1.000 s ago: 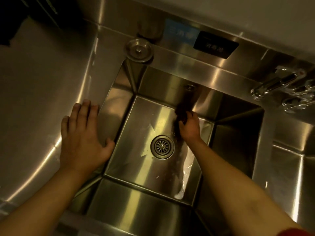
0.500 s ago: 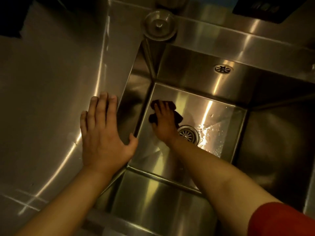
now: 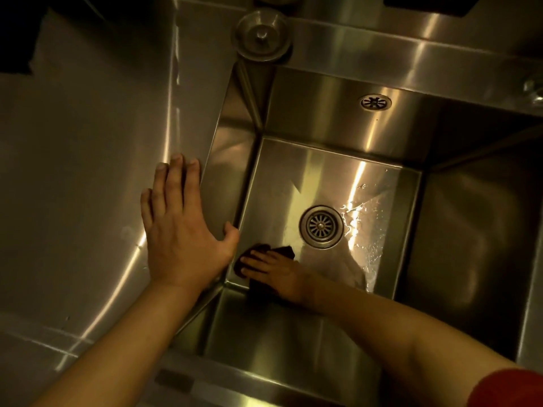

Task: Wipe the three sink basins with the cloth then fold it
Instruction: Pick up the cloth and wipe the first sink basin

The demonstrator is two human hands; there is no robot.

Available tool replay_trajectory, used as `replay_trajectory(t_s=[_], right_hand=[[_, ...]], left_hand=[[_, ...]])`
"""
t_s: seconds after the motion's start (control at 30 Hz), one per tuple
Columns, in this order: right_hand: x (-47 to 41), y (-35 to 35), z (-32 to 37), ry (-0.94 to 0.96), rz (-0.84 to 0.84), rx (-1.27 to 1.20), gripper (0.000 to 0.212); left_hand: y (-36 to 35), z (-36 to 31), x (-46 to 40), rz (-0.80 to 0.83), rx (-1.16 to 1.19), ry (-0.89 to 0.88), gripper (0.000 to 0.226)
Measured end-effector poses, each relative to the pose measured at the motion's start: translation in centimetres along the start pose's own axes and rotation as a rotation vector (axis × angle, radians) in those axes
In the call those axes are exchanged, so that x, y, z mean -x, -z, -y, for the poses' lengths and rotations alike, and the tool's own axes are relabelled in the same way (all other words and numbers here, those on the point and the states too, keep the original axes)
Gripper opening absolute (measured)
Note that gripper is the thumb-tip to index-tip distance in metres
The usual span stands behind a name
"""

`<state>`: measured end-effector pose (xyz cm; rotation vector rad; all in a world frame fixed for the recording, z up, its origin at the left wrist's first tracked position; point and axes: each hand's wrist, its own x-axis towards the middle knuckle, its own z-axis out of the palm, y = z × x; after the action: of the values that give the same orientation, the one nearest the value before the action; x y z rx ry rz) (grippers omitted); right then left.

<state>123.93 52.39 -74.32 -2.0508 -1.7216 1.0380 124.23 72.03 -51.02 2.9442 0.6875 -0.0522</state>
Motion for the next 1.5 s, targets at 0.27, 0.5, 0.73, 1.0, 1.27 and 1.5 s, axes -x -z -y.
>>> replay_trajectory(t_s=[0.27,0.5,0.73,1.0,1.27,1.5], right_hand=[[-1.5,8.5,-6.6,-0.466,-0.341,0.006,0.058],[8.9,8.6,-11.9,-0.893,-0.524,-0.109,0.067],[16.4,1.8,-6.5,-1.017,-0.263,-0.124,0.079],[12.7,-2.0,0.5,-0.319,0.09,0.113,0.076],[-0.8,1.9,0.5,-0.326,-0.1,0.147,0.066],[-0.2,8.5,-5.7,-0.612,-0.408,-0.011,0.056]], left_hand=[[0.6,-0.3,0.0,0.016,0.008,-0.018,0.105],[0.4,0.1,0.0,0.008,-0.009,-0.047,0.11],[0.3,0.2,0.1,-0.004,0.012,-0.069,0.115],[0.8,0.1,0.3,0.007,0.041,-0.077,0.11],[0.5,0.4,0.2,0.004,0.032,-0.08,0.111],[0.4,0.2,0.4,-0.003,0.015,-0.086,0.111]])
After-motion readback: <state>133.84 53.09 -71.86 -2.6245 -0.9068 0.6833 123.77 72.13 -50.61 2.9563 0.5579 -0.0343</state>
